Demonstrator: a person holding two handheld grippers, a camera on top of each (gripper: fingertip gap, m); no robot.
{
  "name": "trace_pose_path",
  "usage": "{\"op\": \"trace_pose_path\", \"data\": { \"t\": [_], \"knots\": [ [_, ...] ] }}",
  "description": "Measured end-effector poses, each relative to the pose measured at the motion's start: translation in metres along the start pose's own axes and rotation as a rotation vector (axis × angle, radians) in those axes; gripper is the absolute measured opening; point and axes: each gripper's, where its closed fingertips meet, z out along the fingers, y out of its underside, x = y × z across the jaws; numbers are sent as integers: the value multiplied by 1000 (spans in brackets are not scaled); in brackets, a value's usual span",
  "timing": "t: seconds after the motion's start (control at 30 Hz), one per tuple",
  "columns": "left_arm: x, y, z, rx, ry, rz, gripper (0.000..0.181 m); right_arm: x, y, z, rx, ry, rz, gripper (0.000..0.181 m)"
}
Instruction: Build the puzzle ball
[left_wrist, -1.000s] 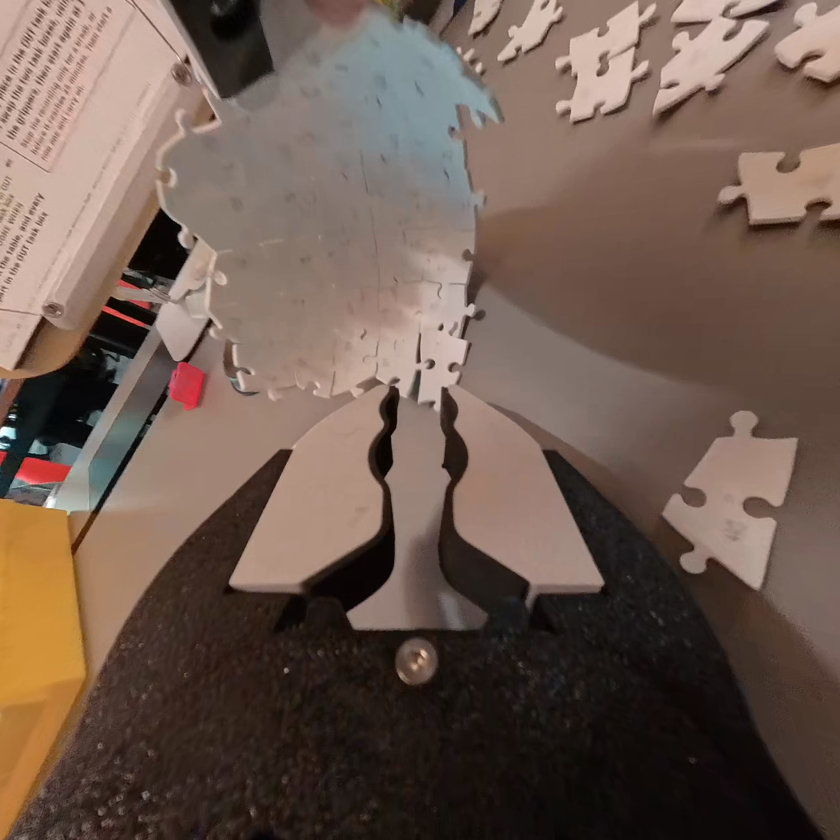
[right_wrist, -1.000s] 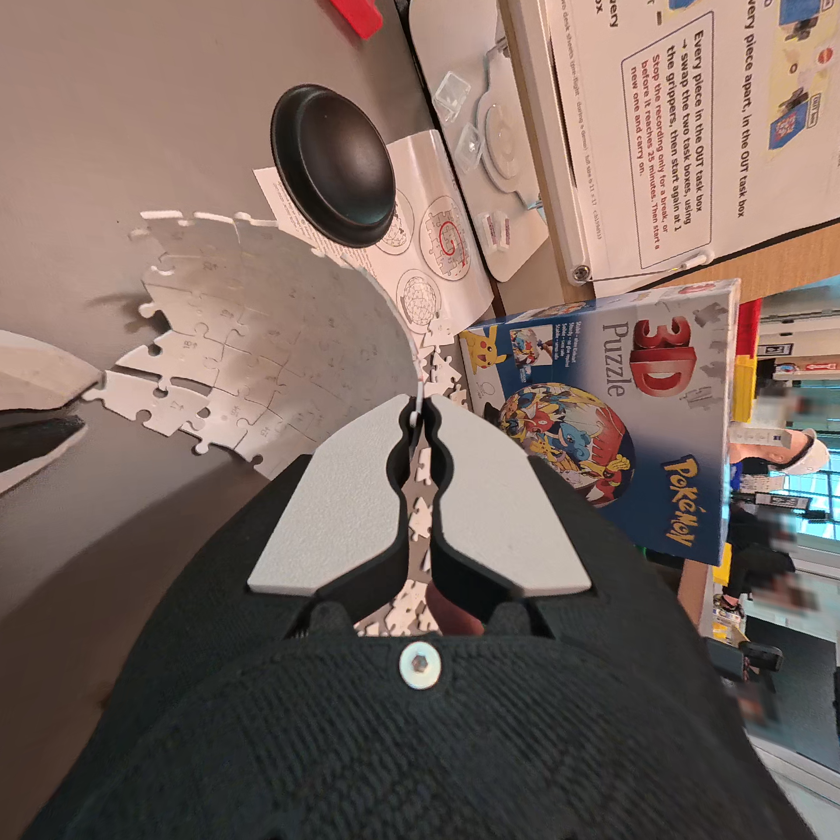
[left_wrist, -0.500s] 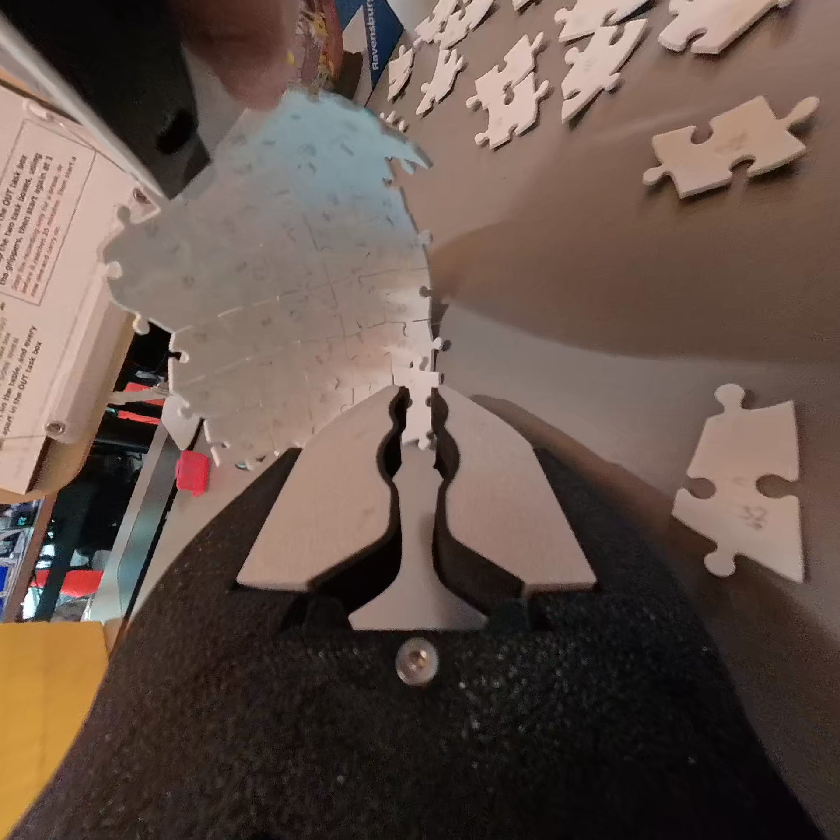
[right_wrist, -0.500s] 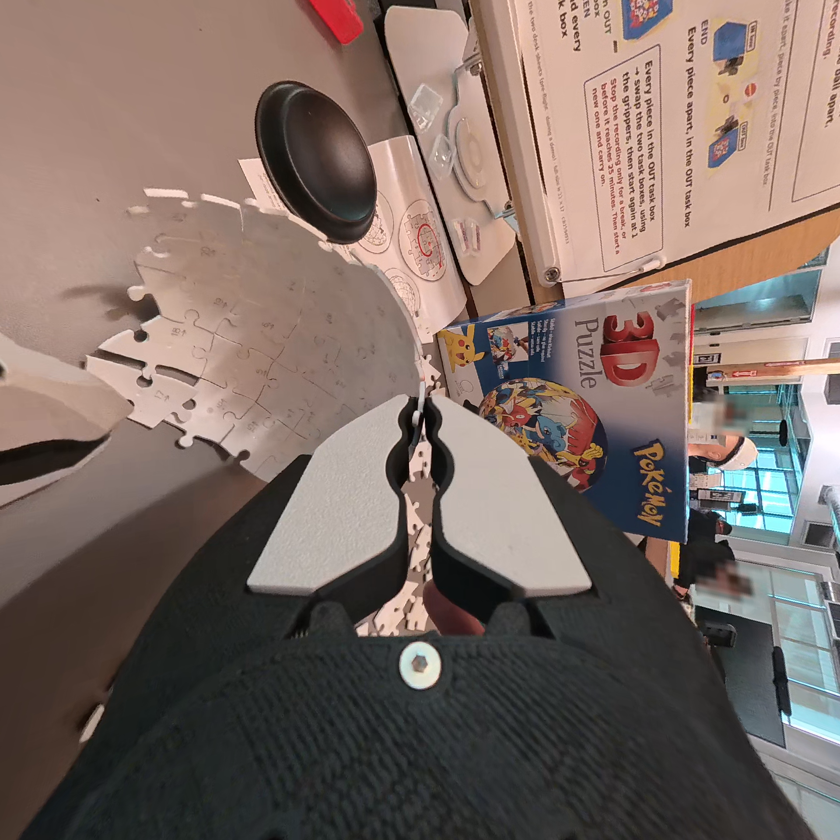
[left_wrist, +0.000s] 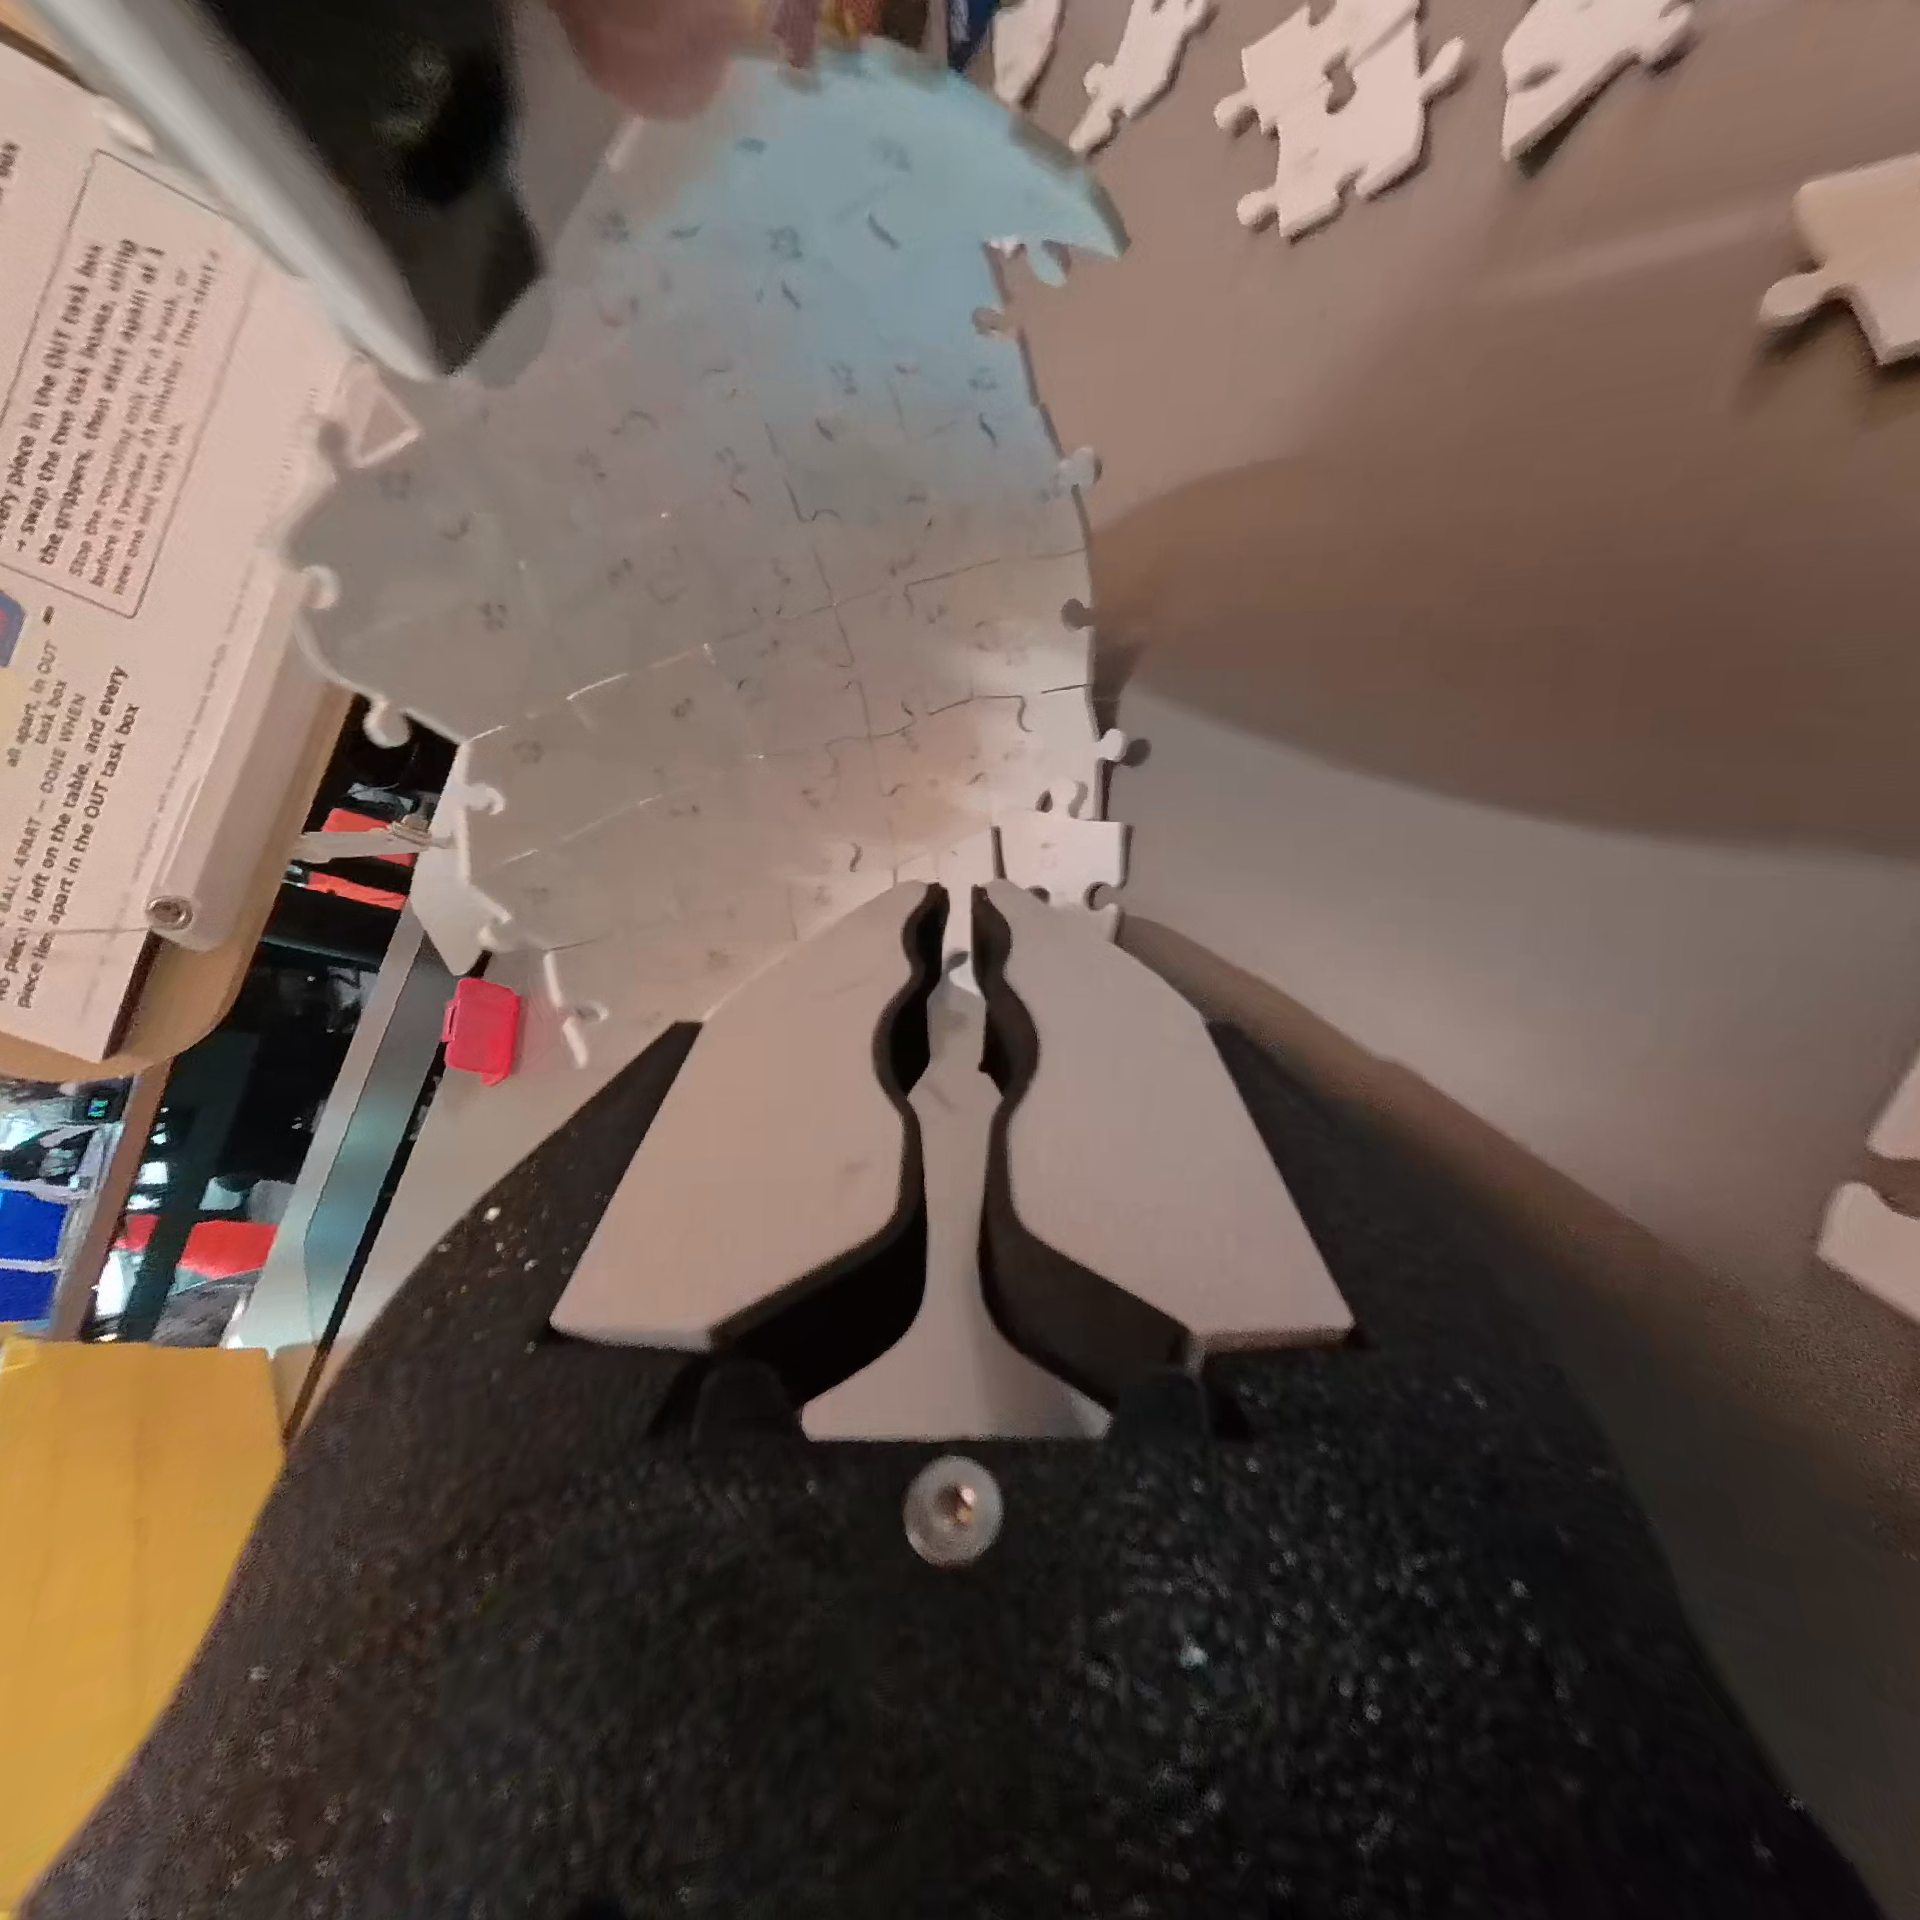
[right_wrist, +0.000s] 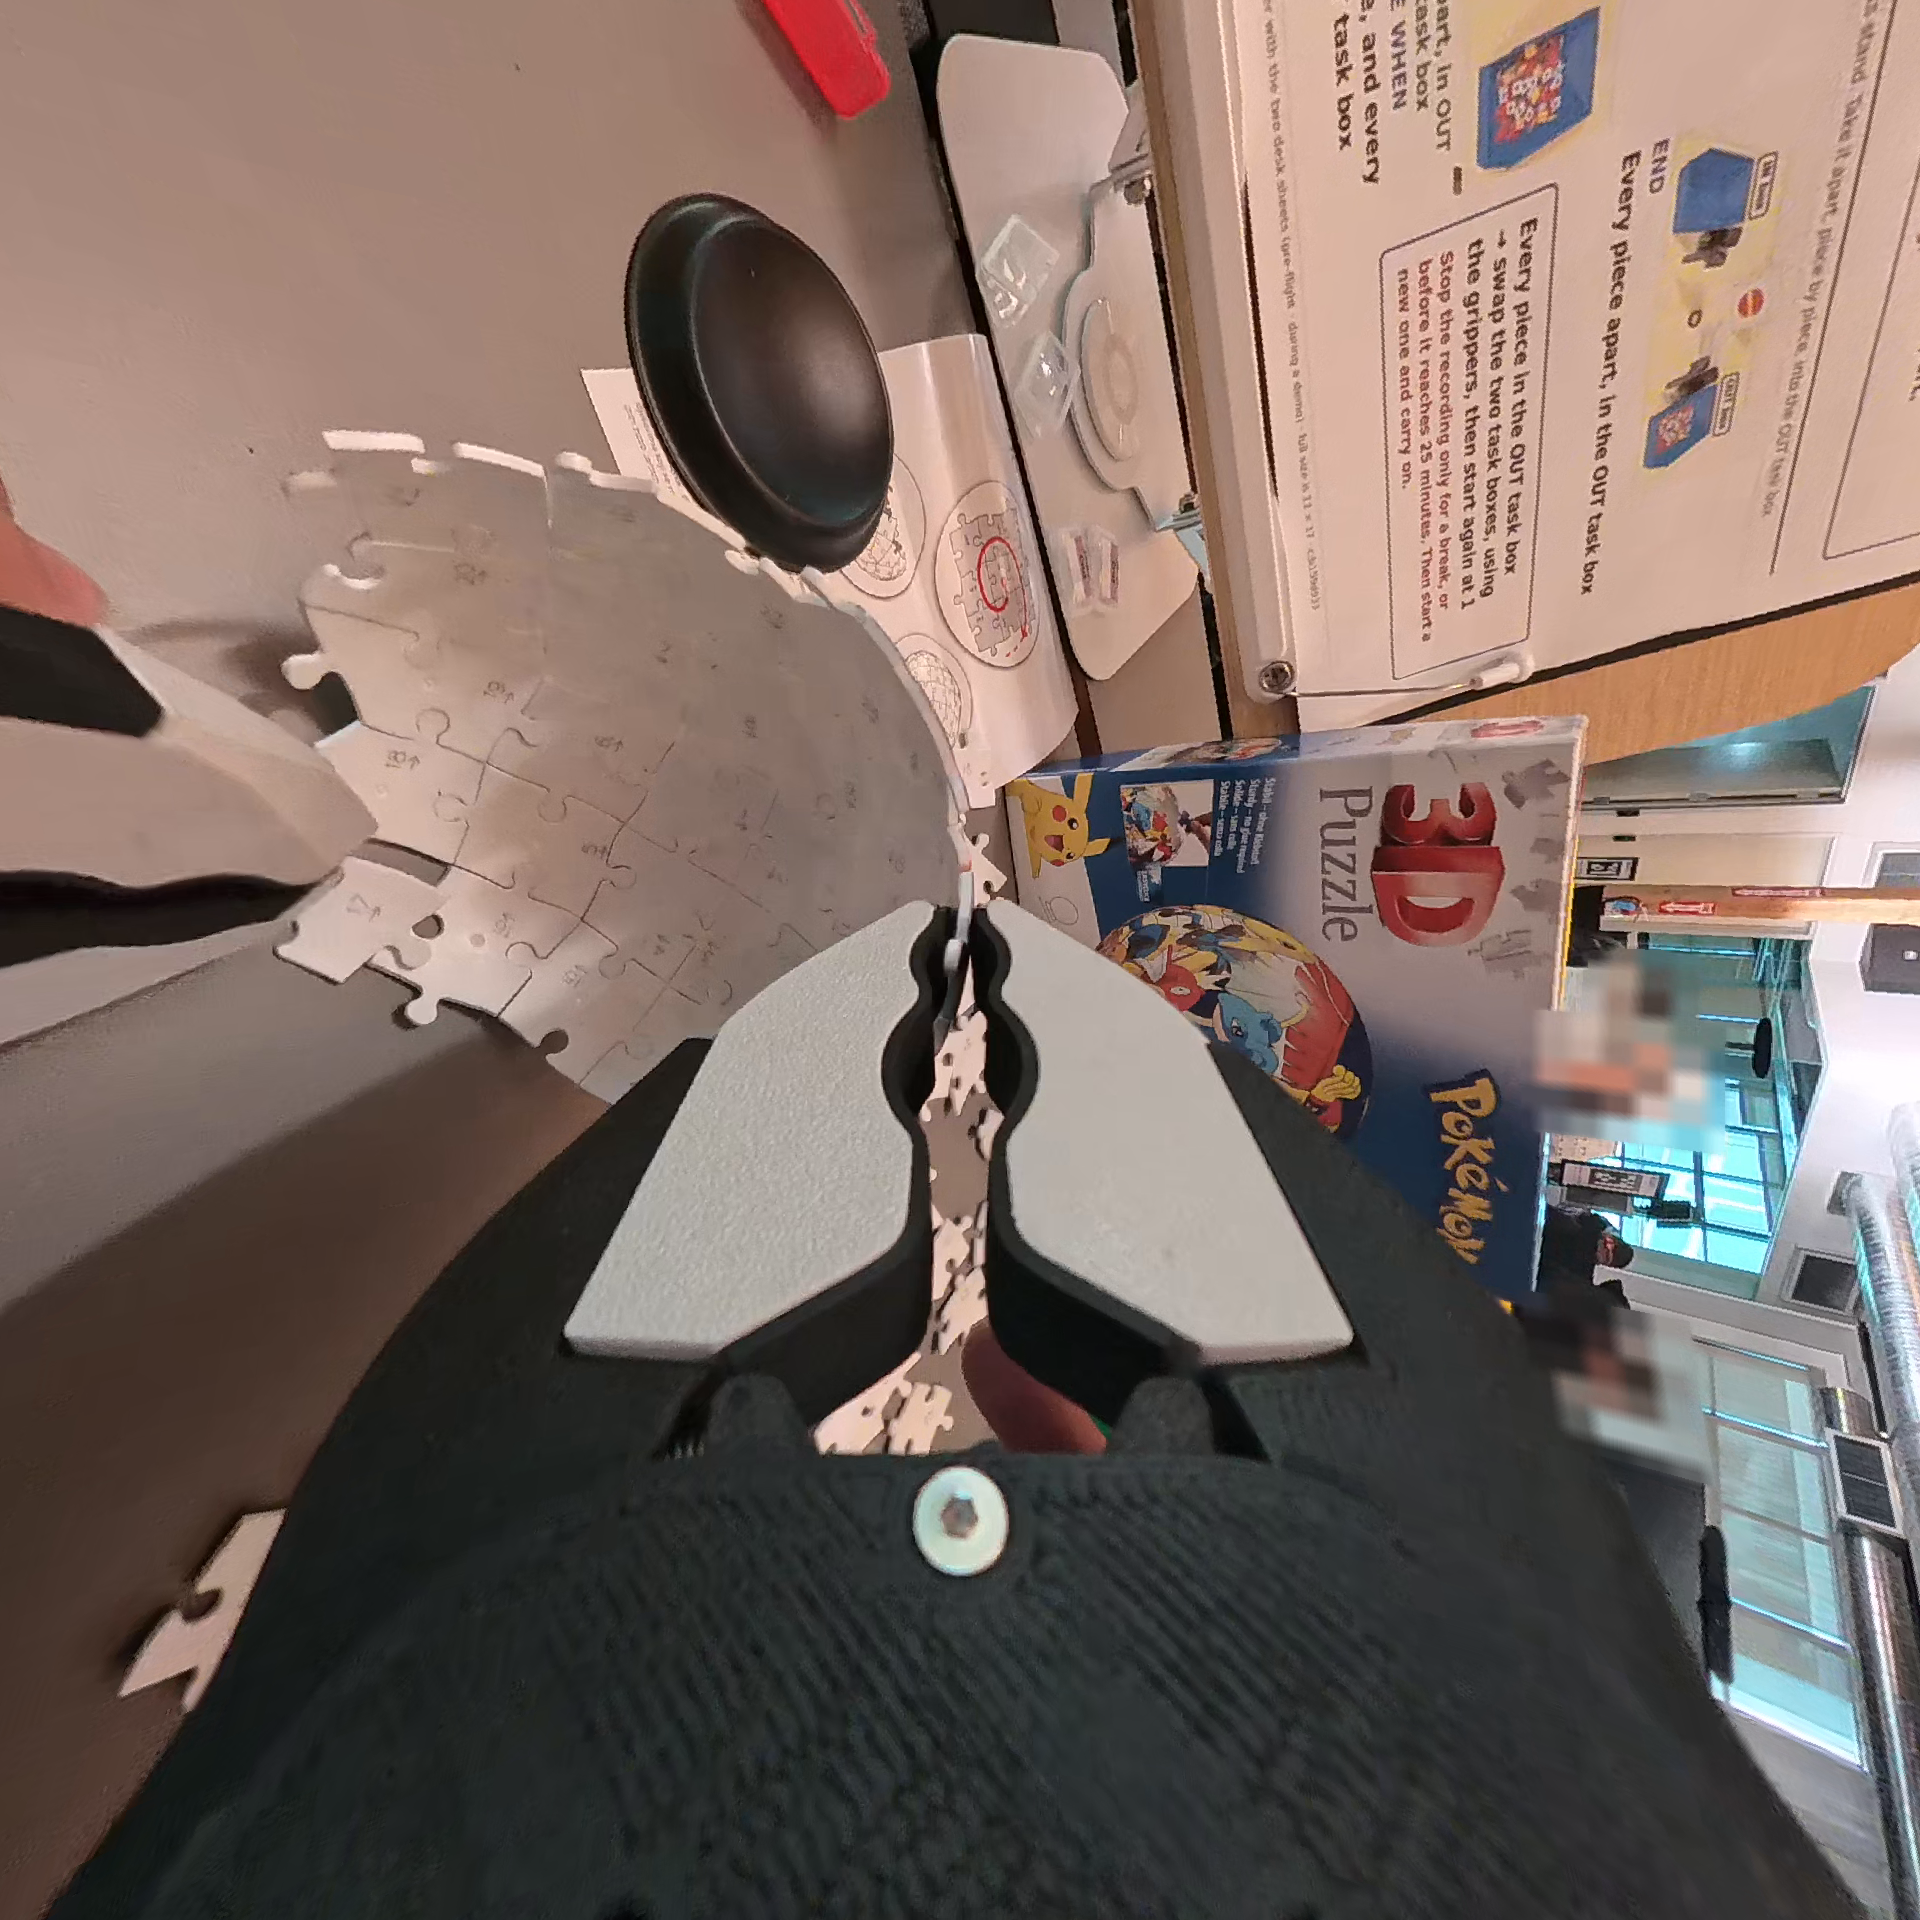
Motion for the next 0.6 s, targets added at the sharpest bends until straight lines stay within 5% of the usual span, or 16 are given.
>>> {"op": "trace_pose_path", "data": {
  "t": [0.2, 0.3, 0.6],
  "knots": [
    [-70, -11, -44, 261, -126, -328, 15, 1, -3, 2, 37, 23, -49, 5],
    [-104, -10, -52, 316, -61, -419, 27, 1, -8, 3, 58, 44, -78, 5],
    [-107, -26, -21, 337, 258, -258, 34, 2, -10, 7, 47, 54, -139, 5]
  ]
}}
